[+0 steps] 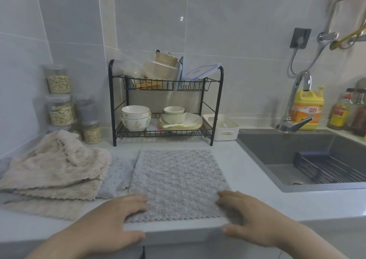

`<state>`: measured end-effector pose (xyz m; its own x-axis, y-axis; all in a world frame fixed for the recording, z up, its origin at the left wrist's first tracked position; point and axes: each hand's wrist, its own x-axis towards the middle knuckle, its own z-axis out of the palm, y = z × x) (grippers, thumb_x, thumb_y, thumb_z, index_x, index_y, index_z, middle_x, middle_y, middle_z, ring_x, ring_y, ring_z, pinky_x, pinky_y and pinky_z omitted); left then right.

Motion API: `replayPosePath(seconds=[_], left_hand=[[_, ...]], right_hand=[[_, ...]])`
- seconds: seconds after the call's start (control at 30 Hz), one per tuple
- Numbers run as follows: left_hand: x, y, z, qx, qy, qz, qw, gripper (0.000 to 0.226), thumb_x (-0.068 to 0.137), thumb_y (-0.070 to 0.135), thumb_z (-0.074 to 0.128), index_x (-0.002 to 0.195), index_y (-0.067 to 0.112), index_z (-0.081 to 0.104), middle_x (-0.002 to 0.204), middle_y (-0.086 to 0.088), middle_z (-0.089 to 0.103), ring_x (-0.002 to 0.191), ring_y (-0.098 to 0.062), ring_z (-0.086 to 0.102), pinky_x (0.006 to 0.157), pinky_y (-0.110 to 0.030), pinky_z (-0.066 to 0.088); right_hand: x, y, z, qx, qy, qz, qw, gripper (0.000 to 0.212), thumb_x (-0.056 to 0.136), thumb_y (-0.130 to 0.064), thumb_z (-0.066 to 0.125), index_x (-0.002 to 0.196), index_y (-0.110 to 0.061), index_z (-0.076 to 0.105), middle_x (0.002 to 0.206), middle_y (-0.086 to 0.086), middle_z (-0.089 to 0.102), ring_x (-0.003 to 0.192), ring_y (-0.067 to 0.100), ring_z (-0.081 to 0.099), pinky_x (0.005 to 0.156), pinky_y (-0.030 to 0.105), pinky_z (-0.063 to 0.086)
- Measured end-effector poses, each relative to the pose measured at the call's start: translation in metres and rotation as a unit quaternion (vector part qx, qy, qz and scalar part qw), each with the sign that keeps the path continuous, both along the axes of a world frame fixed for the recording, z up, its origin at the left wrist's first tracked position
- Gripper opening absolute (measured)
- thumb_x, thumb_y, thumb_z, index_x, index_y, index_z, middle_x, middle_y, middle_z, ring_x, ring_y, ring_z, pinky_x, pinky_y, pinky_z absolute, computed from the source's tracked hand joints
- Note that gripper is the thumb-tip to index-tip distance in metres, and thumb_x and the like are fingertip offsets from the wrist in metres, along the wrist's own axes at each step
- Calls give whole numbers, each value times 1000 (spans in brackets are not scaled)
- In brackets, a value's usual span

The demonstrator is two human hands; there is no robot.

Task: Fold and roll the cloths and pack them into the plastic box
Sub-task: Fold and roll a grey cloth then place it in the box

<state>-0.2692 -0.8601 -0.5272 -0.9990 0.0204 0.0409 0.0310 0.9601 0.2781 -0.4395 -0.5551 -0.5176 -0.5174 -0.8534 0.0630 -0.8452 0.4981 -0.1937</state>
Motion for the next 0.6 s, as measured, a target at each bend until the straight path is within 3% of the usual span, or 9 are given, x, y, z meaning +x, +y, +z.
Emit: replayPosePath(seconds=[0.07, 0.13, 0.17, 0.27, 0.37, 0.47, 0.6], left_hand=[[8, -4, 0, 3, -15, -14, 1000, 42, 78, 56, 63, 109, 64, 36, 125, 51, 16, 108, 43, 5, 89, 11, 2], [10, -5, 4, 23, -14, -19, 999, 35, 77, 49, 66, 93, 69, 42, 121, 51, 23, 109, 43, 7, 92, 11, 5], [10, -5, 7, 37, -7, -21, 999, 33, 75, 45, 67, 83, 70, 46, 119, 51, 28, 111, 41, 13, 93, 10, 10], [9, -5, 12, 83, 16, -12, 996, 34, 77, 35, 70, 65, 63, 58, 104, 48, 52, 108, 29, 41, 95, -1, 33], [-2, -6, 28, 156, 81, 59, 983, 10, 74, 39, 70, 71, 49, 68, 84, 32, 65, 80, 9, 60, 77, -14, 47], [-32, -15, 47, 164, 158, 138, 964, 12, 81, 24, 71, 70, 28, 71, 65, 20, 66, 62, 2, 57, 59, -12, 42], [-84, -35, 59, 93, 163, 192, 963, 15, 86, 26, 64, 72, 32, 67, 72, 14, 67, 68, -1, 61, 65, -23, 48]], right_hand=[[3, 9, -7, 16, 18, 15, 1000, 80, 71, -75, 54, 140, -39, 38, 142, -34, 17, 131, -16, 17, 109, 7, 5], [3, 12, -10, -14, 10, 23, 1000, 58, 75, -61, 57, 129, -40, 51, 134, -39, 25, 119, -28, 19, 104, 1, 13], [2, 12, -10, -43, -7, 25, 999, 40, 79, -48, 59, 117, -38, 60, 131, -36, 40, 113, -31, 27, 99, 1, 23], [-1, 9, 1, -114, -66, -24, 991, 12, 79, -24, 61, 86, -29, 69, 102, -21, 70, 96, -16, 58, 85, 11, 45], [-12, -2, 19, -159, -105, -88, 978, 22, 83, -13, 61, 69, -30, 65, 78, -13, 70, 72, 1, 63, 71, 20, 50], [-34, -25, 36, -193, -104, -136, 966, 24, 85, -10, 54, 69, -26, 61, 70, -5, 67, 64, 6, 60, 60, 20, 49], [-74, -62, 44, -183, -68, -165, 967, 19, 90, -14, 50, 79, -25, 60, 81, -7, 65, 74, 10, 60, 59, 17, 44]])
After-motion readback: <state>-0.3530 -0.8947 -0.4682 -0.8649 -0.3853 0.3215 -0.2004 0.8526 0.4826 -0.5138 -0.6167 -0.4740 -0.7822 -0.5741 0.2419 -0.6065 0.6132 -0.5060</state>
